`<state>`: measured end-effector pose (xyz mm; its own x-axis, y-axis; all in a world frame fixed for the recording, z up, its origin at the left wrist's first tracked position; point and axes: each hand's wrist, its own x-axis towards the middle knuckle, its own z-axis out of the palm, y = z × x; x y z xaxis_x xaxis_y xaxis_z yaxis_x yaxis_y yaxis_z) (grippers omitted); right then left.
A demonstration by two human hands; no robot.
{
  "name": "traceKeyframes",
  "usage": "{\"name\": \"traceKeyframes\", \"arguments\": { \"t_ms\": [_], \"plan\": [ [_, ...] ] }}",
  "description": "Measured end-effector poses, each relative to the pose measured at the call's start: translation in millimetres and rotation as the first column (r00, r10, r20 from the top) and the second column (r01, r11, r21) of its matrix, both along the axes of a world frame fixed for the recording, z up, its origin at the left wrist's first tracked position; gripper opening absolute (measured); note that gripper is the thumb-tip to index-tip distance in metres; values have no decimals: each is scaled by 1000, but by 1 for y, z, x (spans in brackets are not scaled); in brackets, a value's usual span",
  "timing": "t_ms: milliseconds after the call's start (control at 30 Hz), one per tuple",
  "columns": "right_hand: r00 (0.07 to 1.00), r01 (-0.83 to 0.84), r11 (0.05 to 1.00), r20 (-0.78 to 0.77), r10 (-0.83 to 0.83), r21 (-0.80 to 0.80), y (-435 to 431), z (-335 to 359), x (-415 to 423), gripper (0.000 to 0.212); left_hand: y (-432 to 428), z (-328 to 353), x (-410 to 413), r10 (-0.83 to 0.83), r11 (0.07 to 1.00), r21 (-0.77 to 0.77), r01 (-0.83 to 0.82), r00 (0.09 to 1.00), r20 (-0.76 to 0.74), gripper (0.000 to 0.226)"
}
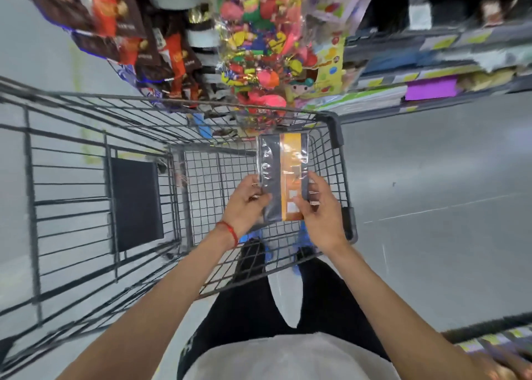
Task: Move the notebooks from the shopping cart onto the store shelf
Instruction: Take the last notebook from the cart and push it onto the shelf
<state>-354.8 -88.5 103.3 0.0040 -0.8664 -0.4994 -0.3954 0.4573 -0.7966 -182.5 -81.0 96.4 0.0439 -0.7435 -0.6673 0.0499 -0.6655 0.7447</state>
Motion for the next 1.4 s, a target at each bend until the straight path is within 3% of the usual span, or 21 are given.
{"name": "traceKeyframes", "arguments": {
  "t_ms": [233,500,667,900,1067,1300,1400],
  "plan": [
    [994,96,994,65,-93,-52,-2,30,-55,53,-9,37,-50,-88,994,-57,93,992,88,40],
    [972,191,977,157,-175,-90,-5,47,-186,45,-23,48,-188,-104,993,-42,112,982,158,46],
    [960,226,969,191,-204,-102,-6,56,-291,47,-30,58,-294,-116,989,-67,130,977,178,25],
    [954,266,956,173,-243,-123,-23,74,-411,40,-62,81,-409,-236,962,-105,252,961,143,28],
    [940,326,936,151,-306,-133,-54,75,-469,48,-101,89,-468,-280,947,-121,297,950,134,22],
    [965,247,960,125,-231,-130,-135,81,-554,64,-189,77,-546,-287,940,-143,309,946,152,25],
    [986,159,976,71,-150,-146,-184,82,-591,68,-237,68,-581,-267,947,-143,289,951,153,38]
  ]
}}
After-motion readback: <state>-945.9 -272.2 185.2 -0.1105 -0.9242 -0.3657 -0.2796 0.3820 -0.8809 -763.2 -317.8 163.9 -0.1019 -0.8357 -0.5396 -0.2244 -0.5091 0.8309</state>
